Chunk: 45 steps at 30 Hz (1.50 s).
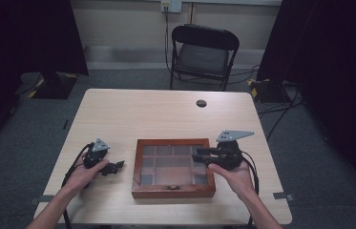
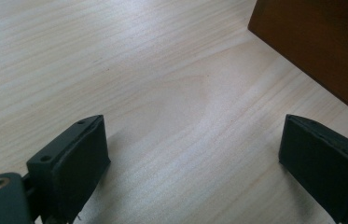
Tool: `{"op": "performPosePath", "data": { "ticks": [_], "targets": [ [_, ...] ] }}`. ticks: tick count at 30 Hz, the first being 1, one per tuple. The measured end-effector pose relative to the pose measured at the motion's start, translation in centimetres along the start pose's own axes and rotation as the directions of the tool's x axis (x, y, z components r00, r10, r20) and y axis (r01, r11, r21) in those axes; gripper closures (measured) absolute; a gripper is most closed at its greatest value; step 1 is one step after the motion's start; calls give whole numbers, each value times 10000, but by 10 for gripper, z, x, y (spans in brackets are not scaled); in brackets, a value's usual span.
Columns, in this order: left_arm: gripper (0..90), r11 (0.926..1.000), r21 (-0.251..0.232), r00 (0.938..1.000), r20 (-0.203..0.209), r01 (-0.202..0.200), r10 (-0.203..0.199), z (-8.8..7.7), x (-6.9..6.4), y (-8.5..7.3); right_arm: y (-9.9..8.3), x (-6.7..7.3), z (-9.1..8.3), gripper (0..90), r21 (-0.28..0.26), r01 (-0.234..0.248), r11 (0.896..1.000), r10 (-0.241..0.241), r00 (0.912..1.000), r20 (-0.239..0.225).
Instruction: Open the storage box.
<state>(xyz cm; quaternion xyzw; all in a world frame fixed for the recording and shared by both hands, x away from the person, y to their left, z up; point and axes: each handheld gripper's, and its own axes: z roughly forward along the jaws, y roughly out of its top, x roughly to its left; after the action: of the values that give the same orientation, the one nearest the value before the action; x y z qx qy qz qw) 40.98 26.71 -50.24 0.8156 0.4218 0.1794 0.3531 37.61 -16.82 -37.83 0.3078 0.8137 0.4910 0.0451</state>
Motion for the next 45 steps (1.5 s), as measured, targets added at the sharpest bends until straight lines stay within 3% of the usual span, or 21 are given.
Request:
{"op": "performPosePath", "data": {
  "ticks": [7, 14, 23, 38, 45],
  "targets": [
    [74, 10000, 2, 10000, 1, 0, 0, 0, 0, 0, 2, 11, 17, 640, 222, 286, 9993, -275, 9983, -520],
    [74, 10000, 0, 10000, 1, 1, -1, 0, 0, 0, -3, 28, 36, 696, 726, 730, 9947, -634, 9899, -1266],
    [74, 10000, 0, 10000, -1, -3, 3, 0, 0, 0, -21, 43, 54, 763, 1651, 1352, 9770, -999, 9734, -2062],
    [74, 10000, -1, 10000, -2, -1, 1, 0, 0, 0, -39, 43, 68, 787, 2300, 1569, 9605, -1051, 9693, -2223],
    [74, 10000, -1, 10000, -1, 0, 0, 0, 0, 0, -41, 45, 69, 803, 2173, 1658, 9619, -1179, 9689, -2174]
  ]
}}
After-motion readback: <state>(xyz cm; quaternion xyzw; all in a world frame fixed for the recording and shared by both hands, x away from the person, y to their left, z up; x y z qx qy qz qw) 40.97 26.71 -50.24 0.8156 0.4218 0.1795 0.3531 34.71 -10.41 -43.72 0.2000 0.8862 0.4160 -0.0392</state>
